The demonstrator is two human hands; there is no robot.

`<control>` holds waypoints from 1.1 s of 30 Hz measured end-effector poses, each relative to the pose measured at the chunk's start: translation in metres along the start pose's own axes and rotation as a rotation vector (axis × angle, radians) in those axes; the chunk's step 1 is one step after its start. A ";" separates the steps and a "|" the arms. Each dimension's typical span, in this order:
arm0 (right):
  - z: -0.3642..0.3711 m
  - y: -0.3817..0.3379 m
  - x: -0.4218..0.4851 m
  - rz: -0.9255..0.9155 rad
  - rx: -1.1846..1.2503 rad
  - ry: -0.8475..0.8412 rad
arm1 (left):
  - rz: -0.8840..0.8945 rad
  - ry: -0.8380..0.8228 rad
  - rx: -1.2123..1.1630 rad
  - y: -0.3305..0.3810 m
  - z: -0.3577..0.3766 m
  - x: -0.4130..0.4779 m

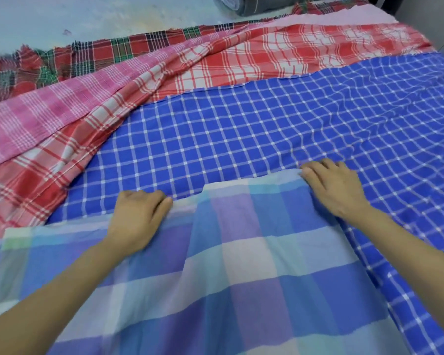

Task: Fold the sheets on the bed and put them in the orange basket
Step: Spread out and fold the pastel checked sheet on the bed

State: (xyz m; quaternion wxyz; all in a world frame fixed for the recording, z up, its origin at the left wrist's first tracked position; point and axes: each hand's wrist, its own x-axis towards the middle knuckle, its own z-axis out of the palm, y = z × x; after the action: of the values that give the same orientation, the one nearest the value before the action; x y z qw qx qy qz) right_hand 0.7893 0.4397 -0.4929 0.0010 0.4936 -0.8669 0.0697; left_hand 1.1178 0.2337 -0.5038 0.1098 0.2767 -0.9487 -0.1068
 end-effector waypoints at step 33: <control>-0.038 -0.035 0.008 0.271 -0.067 -0.343 | -0.531 -0.344 0.129 -0.170 -0.115 -0.122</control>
State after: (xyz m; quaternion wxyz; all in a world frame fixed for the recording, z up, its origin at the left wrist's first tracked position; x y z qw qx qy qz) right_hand 0.8127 0.4198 -0.4508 -0.1396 0.3766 -0.9147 -0.0445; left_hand 1.3340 0.1442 -0.4569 -0.1014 0.4988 -0.8529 -0.1164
